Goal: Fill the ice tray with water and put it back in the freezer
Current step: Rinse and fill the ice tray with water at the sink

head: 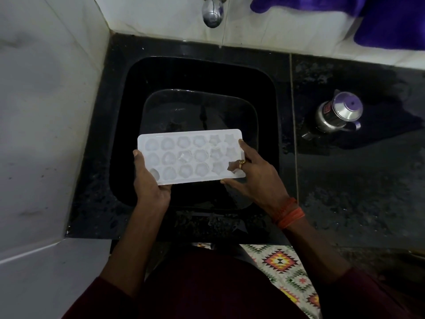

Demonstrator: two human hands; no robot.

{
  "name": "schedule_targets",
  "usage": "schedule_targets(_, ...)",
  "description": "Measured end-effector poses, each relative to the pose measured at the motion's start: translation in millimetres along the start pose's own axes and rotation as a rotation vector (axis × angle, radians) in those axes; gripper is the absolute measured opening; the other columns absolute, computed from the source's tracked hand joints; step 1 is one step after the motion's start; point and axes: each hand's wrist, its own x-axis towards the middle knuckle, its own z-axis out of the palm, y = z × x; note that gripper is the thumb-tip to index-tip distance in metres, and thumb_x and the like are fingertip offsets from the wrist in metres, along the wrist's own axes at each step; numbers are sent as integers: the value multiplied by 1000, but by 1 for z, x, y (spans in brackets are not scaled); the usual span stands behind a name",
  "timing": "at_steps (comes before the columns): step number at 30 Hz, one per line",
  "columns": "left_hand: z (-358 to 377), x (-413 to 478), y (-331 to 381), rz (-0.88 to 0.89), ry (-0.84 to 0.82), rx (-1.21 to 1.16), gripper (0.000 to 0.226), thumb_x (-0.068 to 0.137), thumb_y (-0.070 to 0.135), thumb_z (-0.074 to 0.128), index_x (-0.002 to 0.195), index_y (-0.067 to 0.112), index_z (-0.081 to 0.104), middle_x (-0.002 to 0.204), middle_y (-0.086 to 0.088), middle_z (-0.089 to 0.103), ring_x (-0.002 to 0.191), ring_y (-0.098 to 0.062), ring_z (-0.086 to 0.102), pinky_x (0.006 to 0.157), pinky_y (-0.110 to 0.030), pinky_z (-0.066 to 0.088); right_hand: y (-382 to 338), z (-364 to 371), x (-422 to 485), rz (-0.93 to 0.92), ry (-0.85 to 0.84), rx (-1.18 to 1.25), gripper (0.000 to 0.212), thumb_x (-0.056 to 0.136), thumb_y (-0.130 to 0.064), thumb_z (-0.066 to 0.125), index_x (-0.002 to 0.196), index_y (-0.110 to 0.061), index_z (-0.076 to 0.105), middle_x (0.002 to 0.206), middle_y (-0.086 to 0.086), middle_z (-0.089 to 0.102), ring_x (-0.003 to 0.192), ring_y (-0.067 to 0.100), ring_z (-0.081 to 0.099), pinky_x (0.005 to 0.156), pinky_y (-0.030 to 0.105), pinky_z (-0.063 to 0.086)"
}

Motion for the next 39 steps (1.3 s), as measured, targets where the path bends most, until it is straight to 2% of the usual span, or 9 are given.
schedule_targets(6, -1, 2, 1, 6, -16, 5, 47, 92, 62, 66, 116, 22, 75, 106, -1, 81, 96, -26, 78, 83, -51, 64, -1, 2, 2, -3, 14, 14, 43, 78, -48, 77, 109, -19, 71, 162, 0, 27, 124, 22, 59, 96, 41, 55)
schedule_targets(12, 0, 4, 1, -1, -25, 5, 51, 91, 63, 66, 118, 21, 74, 108, -2, 81, 97, -27, 78, 84, -53, 63, 1, 4, 2, 2, 16, 6, 46, 79, -49, 77, 113, -19, 72, 163, -1, 25, 122, 22, 60, 95, 41, 55)
schedule_targets(21, 1, 6, -1, 11, -8, 0, 46, 94, 60, 64, 116, 21, 74, 104, -1, 81, 94, -24, 79, 74, -48, 65, 3, 6, 4, 8, 16, 16, 47, 78, -49, 77, 112, -18, 71, 163, -2, 24, 125, 19, 58, 97, 38, 55)
schedule_targets(30, 0, 8, -1, 3, -15, 15, 51, 92, 63, 65, 121, 22, 73, 111, -2, 80, 100, -25, 78, 87, -52, 63, 4, 8, 4, 5, 15, 29, 49, 77, -48, 78, 114, -16, 72, 163, 0, 25, 126, 22, 58, 96, 42, 55)
schedule_targets(39, 1, 11, -3, 1, -31, 14, 54, 91, 64, 65, 125, 23, 72, 114, -2, 79, 101, -27, 77, 87, -53, 62, 4, 6, 3, 14, 7, 20, 50, 79, -48, 77, 117, -15, 71, 163, -1, 24, 127, 21, 57, 98, 41, 54)
